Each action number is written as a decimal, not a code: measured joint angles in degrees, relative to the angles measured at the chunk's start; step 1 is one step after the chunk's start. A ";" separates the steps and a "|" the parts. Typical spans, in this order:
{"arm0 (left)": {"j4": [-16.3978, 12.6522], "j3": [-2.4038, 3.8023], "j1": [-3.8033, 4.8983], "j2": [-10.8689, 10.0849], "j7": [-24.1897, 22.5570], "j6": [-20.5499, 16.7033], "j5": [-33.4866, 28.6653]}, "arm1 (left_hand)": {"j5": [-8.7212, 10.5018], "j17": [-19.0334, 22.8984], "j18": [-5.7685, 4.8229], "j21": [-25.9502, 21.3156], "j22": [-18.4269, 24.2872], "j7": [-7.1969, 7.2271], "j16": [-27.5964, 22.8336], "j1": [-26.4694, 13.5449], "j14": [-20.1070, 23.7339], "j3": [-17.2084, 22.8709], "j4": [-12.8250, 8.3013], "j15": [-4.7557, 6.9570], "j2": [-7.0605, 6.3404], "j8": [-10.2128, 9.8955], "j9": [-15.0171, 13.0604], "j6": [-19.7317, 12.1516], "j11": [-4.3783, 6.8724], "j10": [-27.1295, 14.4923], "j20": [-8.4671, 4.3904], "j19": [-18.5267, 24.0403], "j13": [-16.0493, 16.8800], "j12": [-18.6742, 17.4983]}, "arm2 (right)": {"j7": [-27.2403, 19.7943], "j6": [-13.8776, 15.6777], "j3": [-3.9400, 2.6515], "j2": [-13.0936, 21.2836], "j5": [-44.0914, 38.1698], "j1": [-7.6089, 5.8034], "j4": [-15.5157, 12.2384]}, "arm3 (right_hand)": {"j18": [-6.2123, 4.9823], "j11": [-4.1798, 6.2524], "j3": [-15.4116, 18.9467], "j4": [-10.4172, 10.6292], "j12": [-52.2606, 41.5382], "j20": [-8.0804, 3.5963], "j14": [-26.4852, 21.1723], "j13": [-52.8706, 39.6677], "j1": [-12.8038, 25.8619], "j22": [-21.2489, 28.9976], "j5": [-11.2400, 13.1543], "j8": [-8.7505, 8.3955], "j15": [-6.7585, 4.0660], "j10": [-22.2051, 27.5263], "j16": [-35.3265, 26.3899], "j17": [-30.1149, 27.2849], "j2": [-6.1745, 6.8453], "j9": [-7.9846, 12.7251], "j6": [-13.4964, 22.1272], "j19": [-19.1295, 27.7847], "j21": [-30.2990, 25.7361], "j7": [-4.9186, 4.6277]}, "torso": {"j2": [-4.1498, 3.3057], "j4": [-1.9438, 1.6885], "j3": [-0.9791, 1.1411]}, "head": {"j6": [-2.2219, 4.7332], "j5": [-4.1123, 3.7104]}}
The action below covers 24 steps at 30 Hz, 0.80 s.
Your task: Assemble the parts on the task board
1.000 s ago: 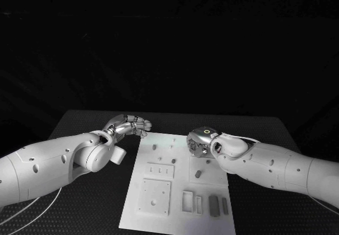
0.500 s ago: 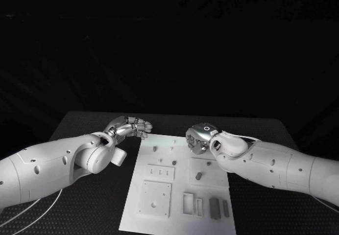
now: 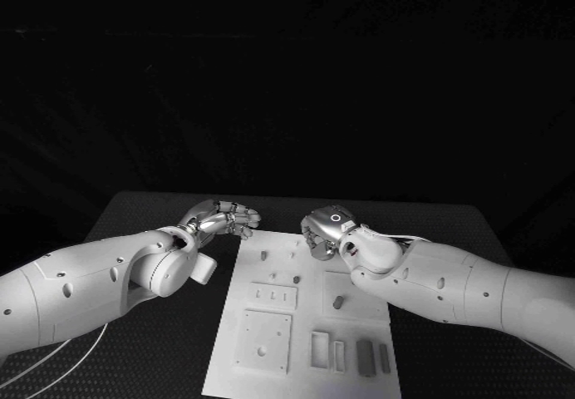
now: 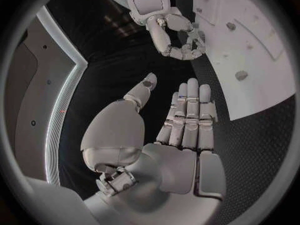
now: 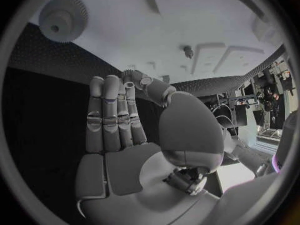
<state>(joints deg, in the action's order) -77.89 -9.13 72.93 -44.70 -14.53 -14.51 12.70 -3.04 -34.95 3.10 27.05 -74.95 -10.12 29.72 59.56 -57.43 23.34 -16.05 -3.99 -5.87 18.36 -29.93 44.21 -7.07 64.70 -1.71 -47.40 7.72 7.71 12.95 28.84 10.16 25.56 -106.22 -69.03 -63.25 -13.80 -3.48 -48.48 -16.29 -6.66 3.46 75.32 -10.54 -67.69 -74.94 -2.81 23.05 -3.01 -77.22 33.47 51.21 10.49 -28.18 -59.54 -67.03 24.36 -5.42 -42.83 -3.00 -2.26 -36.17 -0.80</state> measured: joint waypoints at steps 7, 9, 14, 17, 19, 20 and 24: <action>0.26 0.00 0.00 0.52 0.04 0.01 0.37 | 0.00 -0.09 -0.02 0.00 0.01 0.00 0.00 0.49 0.00 0.17 -0.16 0.00 -0.03 0.00 -0.04 0.00 0.00 0.00 0.00 0.00 0.03 0.00 | 1.11 1.65 0.03 -2.51 -1.13 0.08 2.59 | 0.04 0.00 -0.50 0.03 0.00 -0.01 0.02 0.00 0.00 0.01 0.37 0.00 -0.02 -0.01 0.02 0.11 0.00 -0.01 0.00 -0.01 0.27 0.00 | -0.04 -0.06 -0.08 | 0.12 0.14; 0.39 0.01 0.00 0.61 0.07 0.01 0.44 | 0.00 -0.13 -0.03 0.00 0.01 0.00 0.00 0.62 0.00 0.17 -0.16 0.00 -0.16 0.00 -0.08 0.00 0.00 0.00 0.00 0.00 0.08 0.00 | 1.29 1.92 0.05 -3.09 -1.33 0.11 3.23 | 0.04 0.00 -0.50 0.03 0.00 -0.01 0.02 0.00 0.00 0.01 0.38 0.00 -0.02 -0.01 0.02 0.11 0.00 -0.01 -0.14 -0.01 0.27 -0.14 | -0.07 -0.11 -0.08 | 0.12 0.24; 0.50 0.02 0.00 0.72 0.13 0.02 0.56 | 0.00 -0.15 -0.05 0.00 0.01 0.00 0.00 1.07 0.00 0.17 -0.17 0.00 -0.15 0.00 -0.08 0.00 0.00 0.00 0.00 0.00 0.08 -0.22 | 1.59 2.23 0.18 -4.09 -1.65 0.18 3.86 | 0.06 0.00 -0.50 0.03 0.00 0.00 0.02 0.00 0.01 0.02 0.41 0.00 -0.02 -0.01 0.02 0.11 0.01 0.00 -0.20 -0.01 0.27 -0.20 | -0.12 -0.35 -0.18 | -0.05 0.48; 0.50 0.02 0.00 0.73 0.18 0.02 0.60 | 0.00 -0.14 -0.06 0.00 0.01 0.00 0.00 1.06 0.00 0.17 -0.16 0.00 -0.15 0.00 -0.08 0.00 0.00 0.00 0.00 0.00 0.08 -0.22 | 1.79 2.27 0.30 -4.52 -1.78 0.18 4.08 | 0.06 0.00 -0.50 0.03 0.00 0.00 0.01 0.00 0.01 0.03 0.33 0.00 -0.01 -0.01 0.02 0.12 0.01 0.00 -0.20 -0.01 0.27 -0.20 | -0.15 -0.48 -0.25 | -0.18 0.48; 0.48 0.02 0.01 0.72 0.22 0.02 0.62 | 0.00 -0.21 -0.07 0.00 0.01 0.00 0.00 1.06 0.00 0.17 -0.16 0.00 -0.15 0.00 -0.13 0.00 0.00 0.00 0.00 0.00 0.07 -0.22 | 1.89 2.27 0.47 -4.61 -1.84 0.19 4.19 | 0.06 0.00 -0.55 0.08 0.01 0.00 0.01 0.00 0.01 0.03 0.20 0.00 -0.01 -0.01 0.02 0.12 0.01 -0.01 -0.19 -0.01 0.27 -0.20 | -0.20 -0.53 -0.29 | -0.26 0.47; 0.45 0.03 0.01 0.71 0.23 0.02 0.64 | 0.00 -0.21 -0.08 0.00 0.01 0.00 0.00 1.07 0.00 0.17 -0.16 0.00 -0.15 -0.01 -0.14 0.00 0.00 0.00 0.00 0.00 0.07 -0.22 | 1.94 2.27 0.50 -4.61 -1.87 0.20 4.27 | 0.06 0.00 -0.55 0.09 0.01 0.00 0.00 0.01 0.01 0.03 0.20 0.00 0.00 -0.01 0.02 0.12 0.02 -0.04 -0.19 -0.01 0.33 -0.20 | -0.23 -0.58 -0.33 | -0.35 0.44; 0.30 0.09 0.04 0.62 0.27 0.02 0.72 | 0.00 -0.20 -0.11 0.00 0.02 -0.21 0.00 1.29 0.00 0.17 -0.16 0.00 -0.38 -0.22 -0.14 0.21 0.00 0.00 0.00 0.00 0.08 -0.22 | 2.30 2.27 0.58 -4.79 -1.93 0.20 4.74 | 0.07 0.00 -0.56 0.10 0.01 0.01 0.00 0.00 0.02 0.03 0.20 0.00 0.00 -0.01 0.24 0.12 0.02 -0.06 -0.19 0.00 0.50 -0.20 | -0.38 -0.73 -0.51 | -0.51 0.28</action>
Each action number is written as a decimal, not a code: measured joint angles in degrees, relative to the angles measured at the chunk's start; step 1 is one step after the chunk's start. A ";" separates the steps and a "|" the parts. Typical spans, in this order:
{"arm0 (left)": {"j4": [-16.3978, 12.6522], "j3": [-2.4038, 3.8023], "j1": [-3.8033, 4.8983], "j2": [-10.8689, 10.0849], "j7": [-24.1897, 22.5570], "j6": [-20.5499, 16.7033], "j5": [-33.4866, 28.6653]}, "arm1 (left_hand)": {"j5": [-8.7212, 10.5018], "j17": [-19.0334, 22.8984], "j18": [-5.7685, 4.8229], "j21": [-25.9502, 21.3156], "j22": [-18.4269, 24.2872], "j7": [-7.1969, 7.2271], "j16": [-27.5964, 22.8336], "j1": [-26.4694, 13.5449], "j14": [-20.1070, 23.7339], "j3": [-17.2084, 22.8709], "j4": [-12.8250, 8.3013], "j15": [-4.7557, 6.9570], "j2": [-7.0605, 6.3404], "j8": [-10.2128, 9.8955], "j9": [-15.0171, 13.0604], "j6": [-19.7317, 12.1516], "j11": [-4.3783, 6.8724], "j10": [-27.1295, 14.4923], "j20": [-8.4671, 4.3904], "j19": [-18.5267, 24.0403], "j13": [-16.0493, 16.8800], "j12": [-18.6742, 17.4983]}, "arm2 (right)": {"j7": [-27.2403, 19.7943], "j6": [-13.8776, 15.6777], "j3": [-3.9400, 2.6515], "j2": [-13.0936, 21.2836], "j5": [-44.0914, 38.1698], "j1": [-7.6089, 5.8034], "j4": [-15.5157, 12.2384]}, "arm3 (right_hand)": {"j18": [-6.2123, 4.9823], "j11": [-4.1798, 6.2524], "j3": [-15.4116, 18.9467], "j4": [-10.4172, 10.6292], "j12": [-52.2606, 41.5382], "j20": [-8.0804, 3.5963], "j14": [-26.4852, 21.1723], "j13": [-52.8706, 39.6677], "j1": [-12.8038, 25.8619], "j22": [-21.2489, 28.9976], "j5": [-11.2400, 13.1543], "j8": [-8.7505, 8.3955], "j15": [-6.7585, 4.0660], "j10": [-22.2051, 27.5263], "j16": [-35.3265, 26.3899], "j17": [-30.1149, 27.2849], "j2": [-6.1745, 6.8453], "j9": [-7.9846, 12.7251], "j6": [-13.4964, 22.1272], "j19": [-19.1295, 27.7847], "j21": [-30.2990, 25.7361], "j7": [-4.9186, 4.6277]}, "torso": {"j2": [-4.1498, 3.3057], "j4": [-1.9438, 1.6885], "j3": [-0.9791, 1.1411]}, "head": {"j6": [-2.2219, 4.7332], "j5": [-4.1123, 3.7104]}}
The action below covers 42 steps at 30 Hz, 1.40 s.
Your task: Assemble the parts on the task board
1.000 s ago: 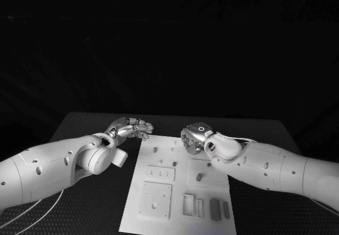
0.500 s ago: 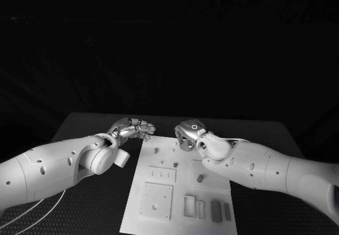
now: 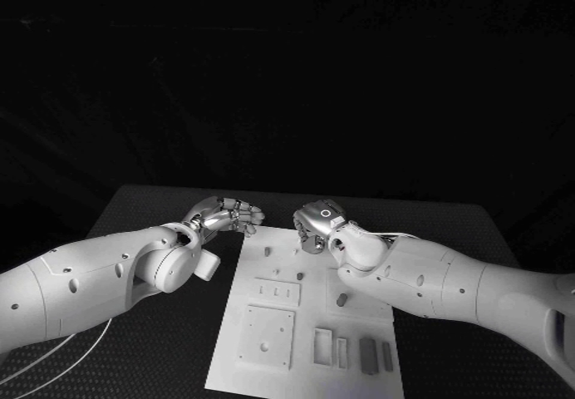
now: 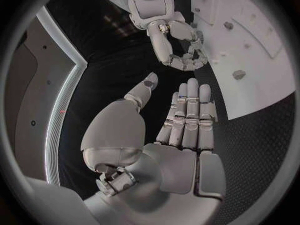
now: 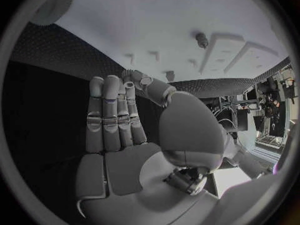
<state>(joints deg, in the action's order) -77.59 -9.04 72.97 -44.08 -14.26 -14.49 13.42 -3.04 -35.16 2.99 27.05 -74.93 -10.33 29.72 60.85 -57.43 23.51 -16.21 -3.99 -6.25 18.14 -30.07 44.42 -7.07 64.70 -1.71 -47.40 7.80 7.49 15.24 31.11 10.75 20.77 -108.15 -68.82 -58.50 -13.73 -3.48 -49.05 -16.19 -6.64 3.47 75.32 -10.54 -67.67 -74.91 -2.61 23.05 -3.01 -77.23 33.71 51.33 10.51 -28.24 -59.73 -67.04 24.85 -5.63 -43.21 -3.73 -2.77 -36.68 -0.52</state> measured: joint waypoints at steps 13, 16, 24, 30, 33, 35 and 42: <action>-0.30 0.09 0.77 -0.19 0.19 0.00 0.28 | 0.00 -0.05 -0.08 0.00 0.01 0.00 -0.22 0.00 0.00 0.00 0.00 0.00 0.00 0.00 0.01 0.00 0.00 0.00 0.00 0.00 0.04 0.00 | 0.37 -0.04 0.55 -0.77 -0.03 -0.01 0.74 | 0.00 0.00 -0.24 0.07 0.12 0.02 -0.03 0.00 0.09 -0.04 0.00 0.00 0.02 0.00 0.01 0.01 0.09 -0.01 0.01 0.01 0.00 0.00 | -0.66 -0.29 -0.32 | 0.05 -0.03; -0.46 0.10 0.88 -0.19 0.21 0.00 0.34 | 0.00 -0.05 -0.09 0.00 0.01 0.00 -0.22 0.00 0.00 0.00 0.00 0.00 0.00 0.00 0.01 0.00 0.00 0.00 0.00 0.00 0.04 0.00 | 0.37 -0.05 0.62 -0.82 -0.03 0.01 0.89 | 0.00 0.00 -0.32 -0.01 0.30 0.02 -0.05 0.00 0.17 -0.04 0.00 0.00 0.05 0.00 0.01 0.01 0.17 -0.05 0.01 0.01 -0.01 0.00 | -0.84 -0.36 -0.37 | 0.05 -0.05; -0.47 0.11 0.97 -0.16 0.26 0.00 0.44 | 0.00 -0.04 0.29 0.00 0.02 0.00 -0.22 0.00 0.00 0.00 0.00 0.00 0.00 0.00 0.01 0.00 0.00 0.00 0.00 0.00 0.03 0.00 | 0.37 0.03 0.64 -0.92 -0.03 -0.20 0.97 | -0.01 0.29 -0.34 -0.01 0.31 0.12 -0.05 -0.01 0.76 -0.04 0.00 -0.11 0.05 -0.30 0.01 0.01 0.76 -0.06 0.01 -0.08 0.21 -0.01 | -1.27 -0.48 -0.48 | 0.01 -0.14; -0.33 0.11 0.97 0.03 0.35 0.03 0.47 | 0.00 -0.09 0.51 0.00 0.02 0.00 -0.22 0.00 0.00 0.00 0.00 0.00 0.00 0.00 -0.04 0.00 0.00 0.00 0.20 0.20 0.03 -0.23 | 0.37 0.28 0.68 -1.09 -0.03 -0.27 1.10 | -0.01 0.19 -0.34 -0.01 0.34 0.12 -0.02 -0.01 0.76 -0.03 0.00 -0.16 0.02 -0.41 0.01 0.01 0.76 -0.03 0.01 -0.08 0.21 -0.01 | -1.44 -0.47 -0.54 | 0.09 -0.03; -0.30 0.11 0.98 0.03 0.39 0.03 0.48 | 0.00 -0.09 0.50 0.00 0.02 0.00 -0.22 0.00 0.00 0.00 0.00 0.00 0.00 0.00 -0.04 0.00 0.00 0.00 0.20 0.20 0.03 -0.23 | 0.31 0.27 0.77 -1.15 -0.03 -0.33 1.12 | -0.01 0.17 -0.34 -0.01 0.36 0.12 0.09 -0.01 0.76 -0.03 0.01 -0.16 -0.10 -0.43 0.01 0.01 0.76 -0.04 0.02 -0.08 0.21 -0.01 | -1.47 -0.47 -0.55 | -0.02 -0.13; -0.30 0.11 0.98 0.03 0.41 0.04 0.49 | 0.00 -0.09 0.50 0.00 0.02 0.00 -0.22 0.00 0.00 0.00 0.00 0.00 0.00 0.00 -0.04 0.00 0.00 0.00 0.20 0.20 0.03 -0.23 | 0.26 0.23 0.90 -1.17 -0.01 -0.38 1.13 | -0.01 0.13 -0.34 -0.01 0.35 0.12 0.10 -0.01 0.75 -0.02 0.01 -0.17 -0.10 -0.47 0.01 0.01 0.75 -0.05 0.02 -0.08 0.21 -0.01 | -1.48 -0.47 -0.57 | -0.15 -0.14; -0.30 0.10 0.98 -0.06 0.47 0.05 0.50 | 0.00 -0.08 0.49 0.00 0.02 0.00 -0.22 0.00 0.00 0.00 0.00 0.00 0.00 0.00 -0.03 0.00 0.00 0.00 0.20 0.20 0.08 -0.23 | 0.17 0.07 1.06 -0.88 0.02 -0.45 0.71 | -0.01 0.13 -0.33 -0.01 0.30 0.00 0.09 -0.01 0.75 -0.02 0.17 -0.23 -0.09 -0.47 0.01 0.06 0.75 -0.11 0.02 0.24 0.21 -0.02 | -1.46 -0.48 -0.59 | -0.42 -0.14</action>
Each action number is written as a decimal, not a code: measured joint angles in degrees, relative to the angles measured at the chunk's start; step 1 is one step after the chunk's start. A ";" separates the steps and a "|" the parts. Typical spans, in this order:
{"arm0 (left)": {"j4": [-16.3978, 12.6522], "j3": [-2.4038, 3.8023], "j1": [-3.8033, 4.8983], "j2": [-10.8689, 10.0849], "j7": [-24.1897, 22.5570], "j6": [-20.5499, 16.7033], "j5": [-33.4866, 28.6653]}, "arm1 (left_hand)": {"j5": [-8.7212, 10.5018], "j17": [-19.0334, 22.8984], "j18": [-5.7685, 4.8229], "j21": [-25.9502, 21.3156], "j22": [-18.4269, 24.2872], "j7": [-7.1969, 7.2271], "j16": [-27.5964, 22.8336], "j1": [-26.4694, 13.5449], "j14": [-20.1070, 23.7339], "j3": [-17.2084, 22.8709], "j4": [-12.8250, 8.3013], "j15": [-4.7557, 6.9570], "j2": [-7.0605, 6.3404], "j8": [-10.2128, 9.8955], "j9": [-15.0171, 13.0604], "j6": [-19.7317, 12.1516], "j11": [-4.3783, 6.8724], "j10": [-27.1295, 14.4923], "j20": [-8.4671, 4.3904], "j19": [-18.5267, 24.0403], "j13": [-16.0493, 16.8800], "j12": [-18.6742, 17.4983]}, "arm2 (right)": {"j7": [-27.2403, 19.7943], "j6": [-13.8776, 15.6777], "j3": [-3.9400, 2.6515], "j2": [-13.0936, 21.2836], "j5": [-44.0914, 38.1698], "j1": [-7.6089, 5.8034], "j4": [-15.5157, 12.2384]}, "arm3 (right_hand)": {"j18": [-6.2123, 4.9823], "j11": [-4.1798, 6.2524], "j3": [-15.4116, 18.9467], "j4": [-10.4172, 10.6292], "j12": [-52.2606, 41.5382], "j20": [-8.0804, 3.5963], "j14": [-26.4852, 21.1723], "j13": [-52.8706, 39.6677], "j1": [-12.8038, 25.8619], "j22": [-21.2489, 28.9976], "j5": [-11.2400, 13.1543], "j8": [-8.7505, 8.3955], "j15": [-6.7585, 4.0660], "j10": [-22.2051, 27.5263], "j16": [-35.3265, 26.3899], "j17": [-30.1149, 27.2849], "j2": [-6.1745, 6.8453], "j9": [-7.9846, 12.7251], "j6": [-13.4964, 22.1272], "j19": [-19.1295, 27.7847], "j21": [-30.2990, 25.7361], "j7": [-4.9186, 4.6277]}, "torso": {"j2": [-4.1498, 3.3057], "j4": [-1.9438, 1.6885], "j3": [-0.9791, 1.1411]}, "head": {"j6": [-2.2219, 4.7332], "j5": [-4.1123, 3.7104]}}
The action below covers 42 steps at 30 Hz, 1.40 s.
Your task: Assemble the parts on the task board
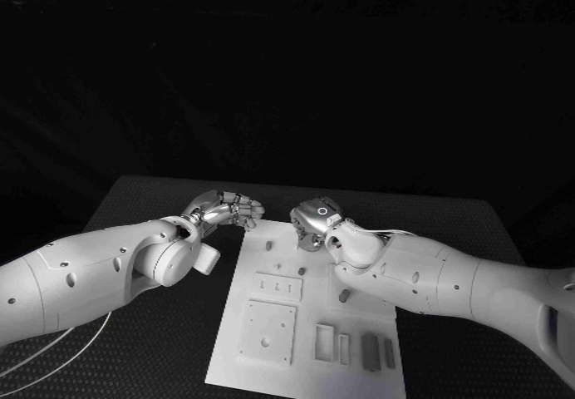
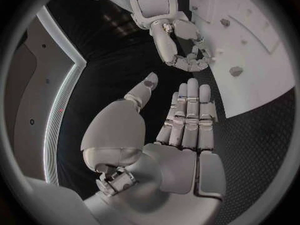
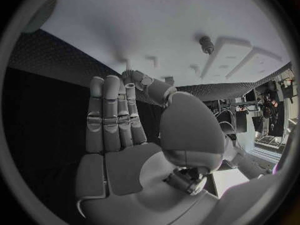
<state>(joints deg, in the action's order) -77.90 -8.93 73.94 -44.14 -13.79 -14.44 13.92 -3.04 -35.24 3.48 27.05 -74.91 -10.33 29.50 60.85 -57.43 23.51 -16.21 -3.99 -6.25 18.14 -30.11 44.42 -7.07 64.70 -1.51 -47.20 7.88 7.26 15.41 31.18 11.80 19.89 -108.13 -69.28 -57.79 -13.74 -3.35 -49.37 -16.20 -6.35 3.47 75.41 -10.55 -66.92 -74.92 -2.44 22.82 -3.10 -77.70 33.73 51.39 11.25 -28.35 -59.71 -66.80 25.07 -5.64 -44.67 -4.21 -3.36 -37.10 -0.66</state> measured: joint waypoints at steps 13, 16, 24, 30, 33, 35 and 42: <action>0.19 0.00 0.00 -0.06 0.12 0.03 0.01 | 0.00 -0.07 -0.11 0.00 0.00 -0.12 0.00 0.00 0.00 0.00 0.00 0.00 0.00 -0.22 -0.03 -0.12 0.00 0.00 0.00 0.00 -0.01 0.00 | 0.08 0.10 0.06 0.32 -0.04 0.06 -0.60 | 0.00 0.01 -0.14 -0.17 -0.01 -0.03 -0.01 0.00 -0.02 0.02 0.04 -0.05 0.01 0.00 0.00 0.04 -0.02 -0.01 -0.14 -0.04 0.22 0.14 | 0.01 0.11 0.00 | 0.16 0.03; 0.21 0.00 0.00 -0.05 0.14 0.03 0.01 | 0.00 -0.07 -0.13 0.00 0.00 -0.20 0.00 0.00 0.00 0.00 0.00 0.00 0.00 -0.22 -0.05 -0.20 0.00 0.00 0.00 0.00 -0.01 0.00 | 0.22 0.09 0.18 0.37 -0.05 0.17 -0.57 | 0.01 0.01 -0.13 -0.19 -0.09 -0.12 -0.02 0.00 -0.16 -0.02 -0.15 -0.08 0.02 0.01 0.23 0.06 -0.16 -0.14 -0.22 -0.13 0.22 0.22 | -0.01 0.15 0.00 | 0.19 -0.05; 0.20 0.00 0.01 0.01 0.17 0.03 0.01 | 0.00 -0.06 -0.37 0.00 -0.05 -0.20 0.00 0.00 0.00 0.00 0.00 0.00 0.00 -0.22 -0.04 -0.20 0.00 0.00 0.00 0.00 -0.01 -0.22 | 0.44 0.02 0.21 0.35 -0.05 0.26 -0.49 | 0.01 0.09 -0.23 -0.09 -0.08 -0.12 -0.05 0.01 -0.16 -0.02 -0.15 -0.08 0.04 0.09 0.41 0.11 -0.16 -0.22 -0.22 -0.13 0.57 0.22 | -0.05 0.19 0.01 | 0.27 -0.30; 0.26 0.00 0.01 0.04 0.19 0.03 0.01 | 0.00 -0.07 -0.39 0.00 -0.04 -0.20 0.00 0.00 0.00 0.00 0.00 0.00 0.00 -0.22 -0.04 -0.20 0.00 0.00 0.00 0.00 -0.01 -0.22 | 0.44 -0.05 0.21 0.37 0.03 0.27 -0.43 | 0.01 0.06 -0.30 -0.01 -0.07 -0.11 -0.11 0.01 -0.16 -0.02 -0.15 -0.08 0.09 0.06 0.42 0.16 -0.16 -0.21 -0.22 -0.13 0.57 0.22 | -0.08 0.12 0.00 | 0.25 -0.34; 0.35 0.00 0.01 0.05 0.19 0.03 0.00 | 0.00 -0.12 -0.40 0.00 -0.04 -0.20 0.00 0.00 0.00 0.00 0.00 0.00 0.00 -0.22 -0.04 -0.20 0.00 0.00 0.00 0.00 0.03 -0.22 | 0.43 -0.06 0.21 0.32 0.10 0.28 -0.34 | 0.00 0.03 -0.38 -0.08 -0.07 -0.11 -0.11 0.01 -0.16 0.01 -0.15 -0.08 0.10 0.03 0.44 0.17 -0.16 -0.21 -0.22 -0.13 0.83 0.22 | -0.08 0.08 0.00 | 0.21 -0.35; 0.38 0.00 0.01 0.07 0.19 0.03 0.00 | 0.00 -0.11 -0.40 0.00 -0.03 -0.20 0.00 0.00 0.00 0.00 0.00 0.00 0.00 -0.22 -0.04 -0.20 0.00 0.00 0.00 0.00 0.03 -0.22 | 0.40 -0.07 0.22 0.23 0.23 0.30 -0.20 | 0.01 0.00 -0.46 -0.16 -0.07 -0.11 -0.11 0.01 -0.16 0.01 -0.15 -0.08 0.10 0.00 0.44 0.18 -0.15 -0.21 -0.22 -0.12 0.84 0.22 | -0.08 0.08 0.00 | 0.20 -0.36; 0.41 -0.01 0.01 0.14 0.21 0.04 0.00 | 0.00 -0.11 -0.42 0.00 -0.03 -0.20 0.00 0.00 0.00 0.00 0.00 0.00 0.00 -0.22 -0.03 -0.20 0.00 0.00 0.00 0.00 0.03 -0.22 | -0.11 -0.25 0.24 0.08 1.97 0.31 0.28 | 0.00 -0.43 -1.21 0.45 2.14 0.18 -1.99 -2.32 0.60 0.04 -0.12 -2.53 0.62 2.13 -0.14 -0.30 1.33 0.40 3.37 2.07 0.90 -1.29 | -0.08 0.05 -0.08 | 0.19 -0.33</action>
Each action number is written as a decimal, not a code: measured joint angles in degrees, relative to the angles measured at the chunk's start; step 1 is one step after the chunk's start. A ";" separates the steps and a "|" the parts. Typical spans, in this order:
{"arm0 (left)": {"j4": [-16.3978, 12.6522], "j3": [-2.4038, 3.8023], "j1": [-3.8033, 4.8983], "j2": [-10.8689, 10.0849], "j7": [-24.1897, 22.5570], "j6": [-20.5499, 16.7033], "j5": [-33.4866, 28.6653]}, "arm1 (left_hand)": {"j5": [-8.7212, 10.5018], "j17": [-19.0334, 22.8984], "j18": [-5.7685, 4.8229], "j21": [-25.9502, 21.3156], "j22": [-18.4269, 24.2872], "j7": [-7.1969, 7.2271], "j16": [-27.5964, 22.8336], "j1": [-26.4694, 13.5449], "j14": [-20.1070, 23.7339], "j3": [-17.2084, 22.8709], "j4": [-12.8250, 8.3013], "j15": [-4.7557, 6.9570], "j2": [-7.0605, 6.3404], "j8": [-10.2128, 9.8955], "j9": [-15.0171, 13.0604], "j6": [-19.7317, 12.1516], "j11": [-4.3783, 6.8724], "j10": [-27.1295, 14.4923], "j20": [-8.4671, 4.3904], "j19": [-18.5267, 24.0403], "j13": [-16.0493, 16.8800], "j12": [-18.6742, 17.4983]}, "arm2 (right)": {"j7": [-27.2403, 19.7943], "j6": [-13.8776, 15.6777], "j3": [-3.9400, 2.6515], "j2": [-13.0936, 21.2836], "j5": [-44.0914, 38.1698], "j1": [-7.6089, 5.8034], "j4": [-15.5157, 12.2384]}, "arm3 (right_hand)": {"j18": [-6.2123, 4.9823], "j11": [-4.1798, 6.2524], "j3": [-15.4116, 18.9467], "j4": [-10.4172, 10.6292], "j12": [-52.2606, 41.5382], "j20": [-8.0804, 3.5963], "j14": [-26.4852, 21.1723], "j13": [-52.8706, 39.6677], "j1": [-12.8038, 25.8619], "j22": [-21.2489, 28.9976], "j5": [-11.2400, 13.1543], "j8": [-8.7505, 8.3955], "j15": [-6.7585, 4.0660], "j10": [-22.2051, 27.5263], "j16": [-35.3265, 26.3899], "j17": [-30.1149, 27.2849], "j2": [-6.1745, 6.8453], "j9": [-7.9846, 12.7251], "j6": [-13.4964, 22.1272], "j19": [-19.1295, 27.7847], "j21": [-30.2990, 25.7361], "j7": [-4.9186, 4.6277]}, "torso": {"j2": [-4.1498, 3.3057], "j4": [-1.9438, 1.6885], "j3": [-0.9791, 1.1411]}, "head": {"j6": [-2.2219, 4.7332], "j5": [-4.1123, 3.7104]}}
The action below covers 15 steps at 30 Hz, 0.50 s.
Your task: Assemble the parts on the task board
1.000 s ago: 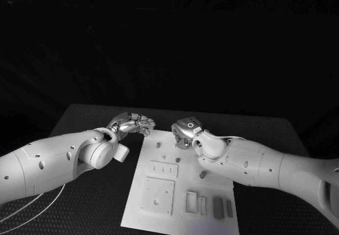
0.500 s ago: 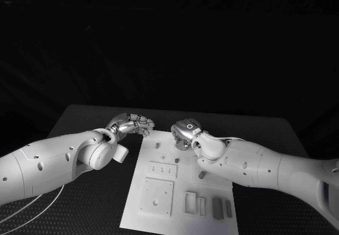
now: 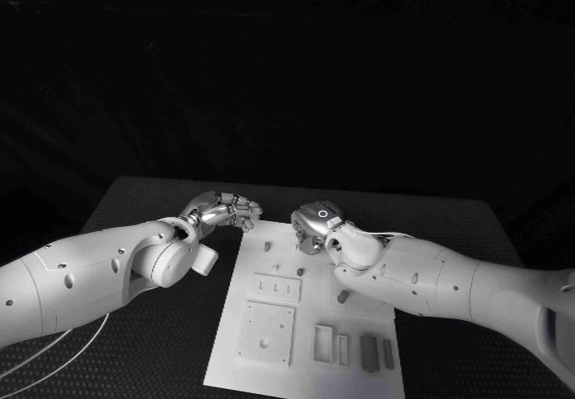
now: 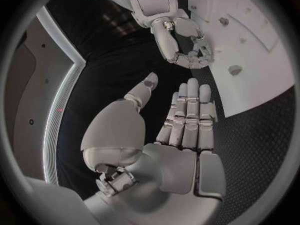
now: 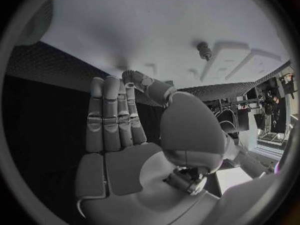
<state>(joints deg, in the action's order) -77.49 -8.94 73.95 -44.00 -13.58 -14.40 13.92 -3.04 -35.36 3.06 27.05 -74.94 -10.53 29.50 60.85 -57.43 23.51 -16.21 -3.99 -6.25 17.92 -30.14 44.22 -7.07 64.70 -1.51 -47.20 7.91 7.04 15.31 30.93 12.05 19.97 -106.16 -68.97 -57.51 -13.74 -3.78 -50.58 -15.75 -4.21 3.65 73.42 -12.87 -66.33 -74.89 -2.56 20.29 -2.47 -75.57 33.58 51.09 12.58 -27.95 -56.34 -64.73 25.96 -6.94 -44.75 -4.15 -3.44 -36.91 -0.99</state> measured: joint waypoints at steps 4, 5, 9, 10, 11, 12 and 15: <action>0.00 0.00 0.00 -0.06 0.01 0.00 -0.05 | 0.00 0.00 -0.01 0.00 0.00 0.00 0.00 0.00 0.00 0.00 0.00 0.00 0.00 0.00 0.00 0.00 0.00 0.00 0.00 0.00 0.00 0.00 | -0.12 0.14 0.09 0.10 1.11 0.12 0.11 | -0.47 -1.83 0.93 0.35 0.57 0.23 0.43 -0.84 -0.07 -0.05 -0.55 -2.84 1.72 6.93 -0.41 -0.45 2.09 1.06 5.30 0.40 0.21 -1.51 | 0.01 0.02 -0.02 | -0.15 -0.02; 0.00 0.00 0.00 -0.06 0.01 0.00 -0.06 | 0.00 0.01 -0.01 0.00 0.00 0.00 0.00 0.00 0.00 0.00 0.00 0.00 0.00 0.00 -0.02 0.00 0.00 0.00 0.00 0.00 0.00 0.00 | -0.12 0.19 0.10 0.12 1.28 0.14 0.11 | -0.48 -2.23 0.93 0.35 0.56 0.23 0.60 -0.41 -0.24 -0.07 -0.55 -3.45 1.89 8.11 -0.24 -0.43 2.58 1.32 6.58 0.40 0.48 -1.09 | 0.01 0.02 -0.03 | -0.16 -0.04; 0.14 0.00 0.00 -0.04 0.01 0.00 -0.10 | 0.00 -0.05 -0.02 0.00 0.01 0.00 0.00 0.00 0.00 0.00 0.00 0.00 0.00 0.00 -0.06 0.00 0.00 0.00 0.00 0.00 -0.01 0.00 | -0.08 0.61 0.10 0.28 1.82 0.16 0.10 | -0.48 -3.06 1.17 0.59 0.56 0.24 0.58 0.75 -0.37 -0.11 -0.55 -4.00 2.47 11.01 0.13 -0.24 3.43 1.54 8.08 0.39 0.65 -0.52 | 0.02 0.03 -0.06 | -0.15 -0.14; 0.26 0.00 0.00 -0.02 0.02 0.00 -0.12 | 0.00 -0.05 -0.03 0.00 0.01 0.00 0.00 0.00 0.00 0.00 0.00 0.00 0.00 0.00 -0.06 0.00 0.00 0.00 0.00 0.00 -0.01 0.00 | -0.06 0.82 0.10 0.35 1.94 0.16 0.09 | -0.49 -2.99 1.17 0.58 0.56 0.24 0.59 0.93 -0.50 -0.11 -0.55 -4.00 2.47 11.11 0.13 -0.22 3.56 1.54 8.08 0.39 0.65 -0.52 | 0.02 0.03 -0.06 | -0.08 -0.18; 0.43 0.00 0.00 -0.01 0.03 0.00 -0.15 | 0.00 -0.05 -0.03 0.00 0.01 0.00 0.00 0.00 0.00 0.00 0.00 0.00 0.00 0.00 -0.06 0.00 0.00 0.00 0.00 0.00 -0.01 0.00 | -0.04 1.17 0.10 0.45 2.10 0.16 0.07 | -0.49 -3.20 1.17 0.58 0.56 0.24 0.59 1.06 -0.50 -0.11 -0.55 -4.00 2.47 11.31 0.34 -0.22 3.56 1.54 8.32 0.39 0.66 -0.53 | 0.02 0.03 -0.06 | -0.04 -0.21; 0.54 0.00 0.00 -0.01 0.04 0.00 -0.16 | 0.00 -0.05 -0.03 0.00 0.01 0.00 0.00 0.00 0.00 -0.12 0.12 0.00 0.00 0.00 -0.05 0.00 0.00 0.00 0.00 0.00 -0.01 0.00 | -0.03 1.46 0.10 0.52 2.24 0.16 0.03 | -0.49 -3.28 1.27 0.68 0.56 0.34 0.59 1.17 -0.39 -0.12 -0.55 -4.01 2.47 11.40 0.37 -0.22 3.67 1.54 8.65 0.49 0.66 -0.46 | 0.01 0.03 -0.05 | -0.01 -0.22; 0.79 0.00 0.00 -0.06 0.05 -0.01 -0.24 | 0.00 -0.04 -0.05 0.00 0.01 0.00 -0.22 0.00 0.00 -0.16 0.16 0.00 0.00 0.00 -0.05 0.00 0.00 0.00 0.00 0.00 -0.01 0.00 | -0.05 2.47 0.10 0.92 2.84 0.10 -0.35 | -0.55 -3.29 1.90 0.47 0.56 0.43 0.40 1.57 0.11 -0.12 -0.55 -4.00 2.71 12.00 0.57 -0.16 4.17 1.61 9.34 0.59 1.01 -0.14 | 0.01 0.04 -0.03 | 0.14 -0.14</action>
<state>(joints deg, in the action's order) -76.70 -8.94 73.95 -44.07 -13.53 -14.41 13.69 -3.04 -35.40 3.01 27.05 -74.93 -10.53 29.28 60.85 -57.43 23.34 -16.05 -3.99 -6.25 17.92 -30.19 44.22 -7.07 64.70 -1.51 -47.20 7.90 7.04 15.26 33.40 12.15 20.89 -103.32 -68.87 -57.86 -14.29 -7.06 -48.68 -15.28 -3.65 4.08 73.82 -11.30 -66.22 -75.01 -3.12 16.29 0.23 -63.57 34.15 50.93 16.75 -26.34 -47.00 -64.14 26.97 -7.08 -44.74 -4.11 -3.47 -36.78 -1.13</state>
